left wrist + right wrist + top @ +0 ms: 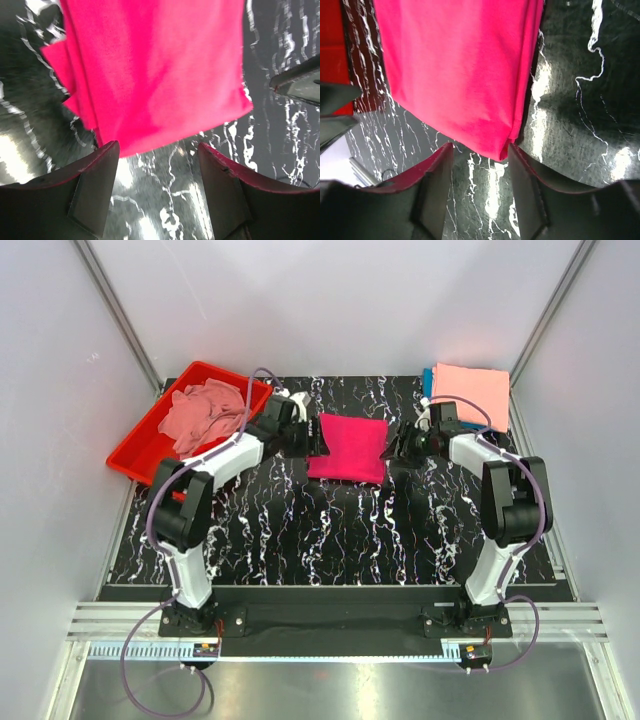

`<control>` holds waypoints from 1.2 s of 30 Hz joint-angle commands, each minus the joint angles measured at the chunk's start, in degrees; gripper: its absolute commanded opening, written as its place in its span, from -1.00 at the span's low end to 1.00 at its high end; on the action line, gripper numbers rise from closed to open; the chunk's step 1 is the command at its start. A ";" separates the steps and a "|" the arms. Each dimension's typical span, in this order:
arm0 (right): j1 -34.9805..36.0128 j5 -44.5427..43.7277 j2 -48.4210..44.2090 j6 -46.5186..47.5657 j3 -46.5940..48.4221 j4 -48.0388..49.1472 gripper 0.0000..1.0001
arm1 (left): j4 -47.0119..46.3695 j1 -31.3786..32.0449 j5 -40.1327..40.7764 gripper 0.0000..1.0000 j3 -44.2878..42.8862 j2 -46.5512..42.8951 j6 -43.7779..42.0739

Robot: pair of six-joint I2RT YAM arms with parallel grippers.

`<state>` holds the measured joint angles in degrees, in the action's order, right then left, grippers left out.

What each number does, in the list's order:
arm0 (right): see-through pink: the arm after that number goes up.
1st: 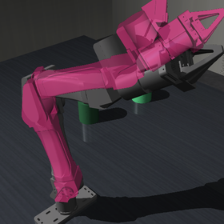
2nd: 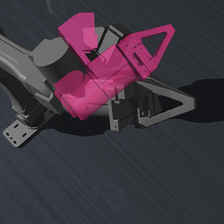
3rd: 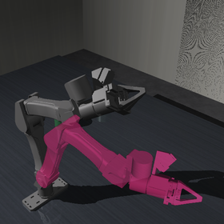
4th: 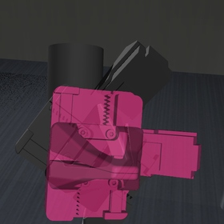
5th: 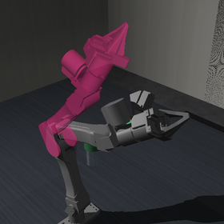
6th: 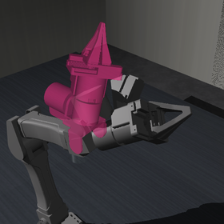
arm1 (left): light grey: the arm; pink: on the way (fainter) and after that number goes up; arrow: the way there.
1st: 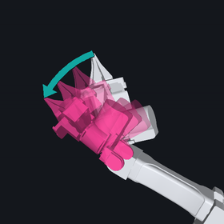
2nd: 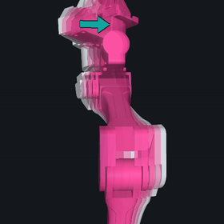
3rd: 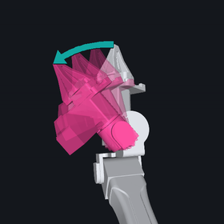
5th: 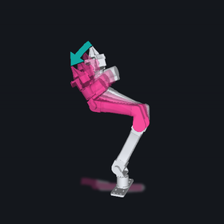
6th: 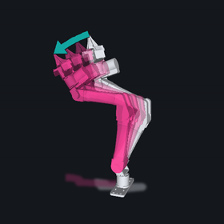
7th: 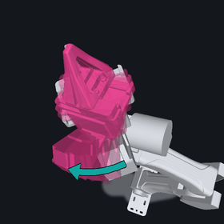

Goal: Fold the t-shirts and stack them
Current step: Fold the tshirt

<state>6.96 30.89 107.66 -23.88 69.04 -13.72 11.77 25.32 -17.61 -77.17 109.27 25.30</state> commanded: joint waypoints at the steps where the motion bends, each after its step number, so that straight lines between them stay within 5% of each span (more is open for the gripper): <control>1: -0.11 -3.83 -2.10 2.17 -0.74 -1.49 0.14 | 4.13 -0.27 4.42 0.39 -2.20 -4.77 -2.71; 10: 1.91 -1.89 2.20 1.99 -1.71 0.97 0.15 | 5.11 -0.27 8.29 0.30 1.05 -0.38 -1.39; 20: 2.18 0.48 3.53 1.47 -5.22 4.84 -0.14 | 3.79 -0.27 5.48 0.27 0.44 5.33 -1.48; 26: 2.53 0.57 2.04 1.29 -7.51 5.28 -1.00 | 5.10 -0.27 7.84 -0.22 1.05 5.95 -1.66; 31: 3.23 -0.04 -2.09 1.12 -12.08 5.54 -1.00 | 6.33 -0.18 8.20 -0.56 3.59 5.08 0.10; 36: 5.08 -0.83 -6.40 1.03 -15.68 4.40 -0.98 | 7.21 0.60 8.73 -0.64 6.50 -0.27 0.98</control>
<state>10.61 31.05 105.51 -23.33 54.98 -8.47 16.64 25.26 -10.61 -73.03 113.10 25.76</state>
